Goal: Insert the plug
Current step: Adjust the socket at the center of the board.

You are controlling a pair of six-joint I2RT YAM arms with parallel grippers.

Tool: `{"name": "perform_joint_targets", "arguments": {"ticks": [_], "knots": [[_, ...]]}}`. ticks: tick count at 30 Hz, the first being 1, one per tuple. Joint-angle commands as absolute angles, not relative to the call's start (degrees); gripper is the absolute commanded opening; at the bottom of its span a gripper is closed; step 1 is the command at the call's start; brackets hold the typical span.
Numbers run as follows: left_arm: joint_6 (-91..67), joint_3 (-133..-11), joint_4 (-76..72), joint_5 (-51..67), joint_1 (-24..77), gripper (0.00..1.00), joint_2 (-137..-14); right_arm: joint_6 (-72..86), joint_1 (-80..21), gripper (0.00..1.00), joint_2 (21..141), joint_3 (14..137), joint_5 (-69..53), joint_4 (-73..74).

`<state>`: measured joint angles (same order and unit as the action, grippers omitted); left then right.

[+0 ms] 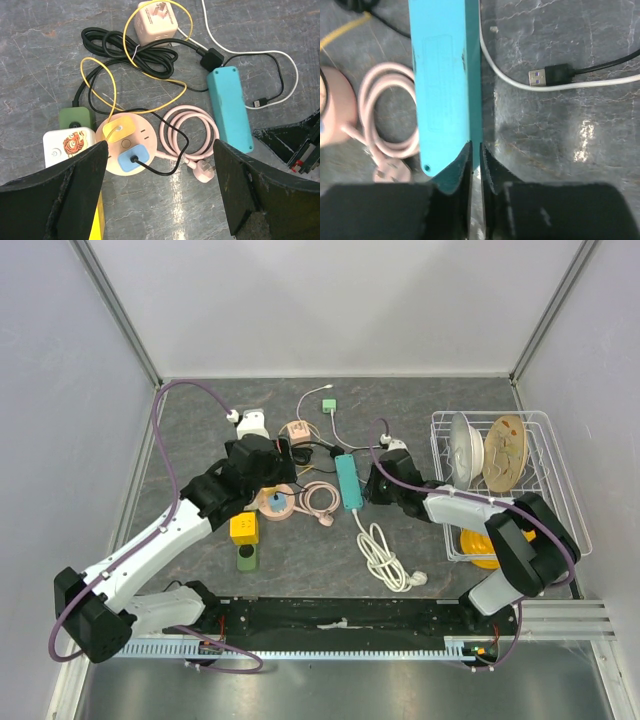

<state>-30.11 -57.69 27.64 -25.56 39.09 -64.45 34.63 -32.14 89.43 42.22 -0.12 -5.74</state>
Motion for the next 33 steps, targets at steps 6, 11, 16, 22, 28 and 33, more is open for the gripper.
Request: {"name": "perform_joint_targets", "arguments": {"ticks": [6,11,16,22,28,33], "knots": [[-33.22,-56.86,25.4,-16.45,38.67,0.91,-65.74,25.04,-36.65,0.08,85.43,43.95,8.35,6.42],[-33.93,-58.44,26.19,-13.54,38.67,0.91,-67.94,25.75,-37.17,0.41,81.49,41.4,4.93,3.08],[-33.93,-60.55,28.56,-15.2,38.67,0.91,-69.52,23.83,-40.69,0.51,79.45,41.31,3.25,1.49],[-34.45,-60.82,29.79,-17.4,38.41,0.91,-67.95,25.39,-45.87,0.57,83.84,42.01,11.05,3.34],[-34.01,-59.24,30.23,-18.28,37.71,0.91,-65.66,24.52,-49.56,0.53,89.64,43.32,15.64,3.34],[-34.45,-58.71,29.89,-16.88,37.27,0.91,-64.95,23.2,-50.89,0.38,92.55,46.05,16.88,2.46]]}}
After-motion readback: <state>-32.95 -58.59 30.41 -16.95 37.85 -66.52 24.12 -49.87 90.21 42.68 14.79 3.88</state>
